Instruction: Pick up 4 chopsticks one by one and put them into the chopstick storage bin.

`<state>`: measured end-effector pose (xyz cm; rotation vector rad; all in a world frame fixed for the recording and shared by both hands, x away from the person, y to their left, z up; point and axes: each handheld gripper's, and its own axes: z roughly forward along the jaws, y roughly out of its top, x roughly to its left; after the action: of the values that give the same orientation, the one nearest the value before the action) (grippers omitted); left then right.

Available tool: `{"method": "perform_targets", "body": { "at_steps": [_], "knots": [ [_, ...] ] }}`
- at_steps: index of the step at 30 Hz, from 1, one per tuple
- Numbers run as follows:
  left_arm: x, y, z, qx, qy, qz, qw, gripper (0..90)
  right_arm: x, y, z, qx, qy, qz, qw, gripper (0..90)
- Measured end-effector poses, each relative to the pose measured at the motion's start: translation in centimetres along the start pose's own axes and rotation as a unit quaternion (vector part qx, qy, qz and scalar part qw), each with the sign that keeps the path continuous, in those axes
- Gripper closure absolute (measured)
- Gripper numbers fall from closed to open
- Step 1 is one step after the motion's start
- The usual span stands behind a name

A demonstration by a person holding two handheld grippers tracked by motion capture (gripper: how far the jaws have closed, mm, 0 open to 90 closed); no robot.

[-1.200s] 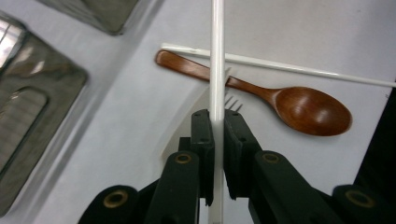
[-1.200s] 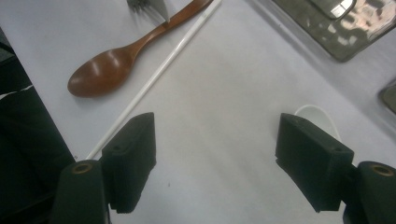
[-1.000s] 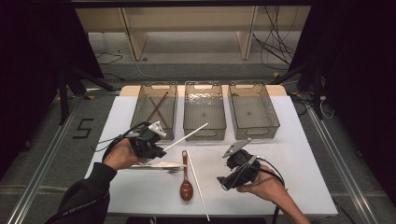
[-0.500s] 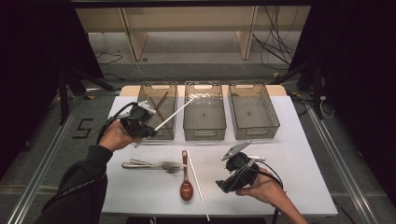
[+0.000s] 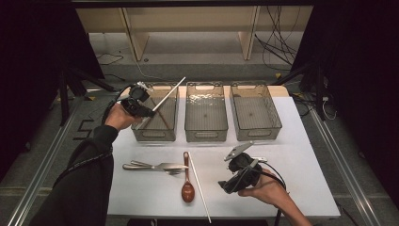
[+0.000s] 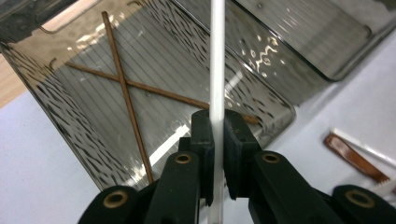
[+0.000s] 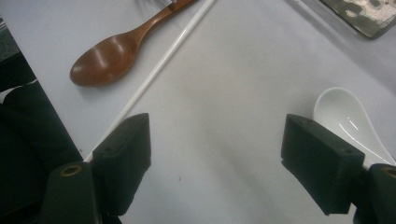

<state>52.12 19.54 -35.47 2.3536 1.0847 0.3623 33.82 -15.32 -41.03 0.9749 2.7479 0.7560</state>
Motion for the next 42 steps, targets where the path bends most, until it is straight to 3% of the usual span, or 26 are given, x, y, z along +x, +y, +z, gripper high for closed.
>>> {"method": "perform_targets", "body": {
  "at_steps": [5, 15, 34, 36, 42],
  "knots": [
    [1.5, 0.1, 1.0, -0.002, 0.010, -0.029, 0.9995, 83.3, 0.1, 0.0, -0.1, -0.001, -0.002, -0.003, 1.0000, 25.0],
    [3.1, 0.2, 2.9, 0.018, 0.019, -0.055, 0.9981, 83.2, 0.0, 0.0, -0.2, -0.001, -0.002, -0.003, 1.0000, 24.8],
    [3.0, -0.5, 5.6, 0.048, 0.033, -0.087, 0.9945, 82.0, 0.0, 0.0, -0.5, -0.005, 0.000, -0.001, 1.0000, 24.9],
    [3.0, -0.4, 5.5, 0.043, 0.041, -0.094, 0.9937, 78.0, 0.0, 0.0, -0.5, -0.005, 0.000, -0.001, 1.0000, 25.0],
    [2.5, -0.1, 3.9, 0.031, 0.040, -0.099, 0.9938, 60.6, 0.0, -0.1, -0.4, -0.005, 0.000, -0.004, 1.0000, 25.1]
  ]
}}
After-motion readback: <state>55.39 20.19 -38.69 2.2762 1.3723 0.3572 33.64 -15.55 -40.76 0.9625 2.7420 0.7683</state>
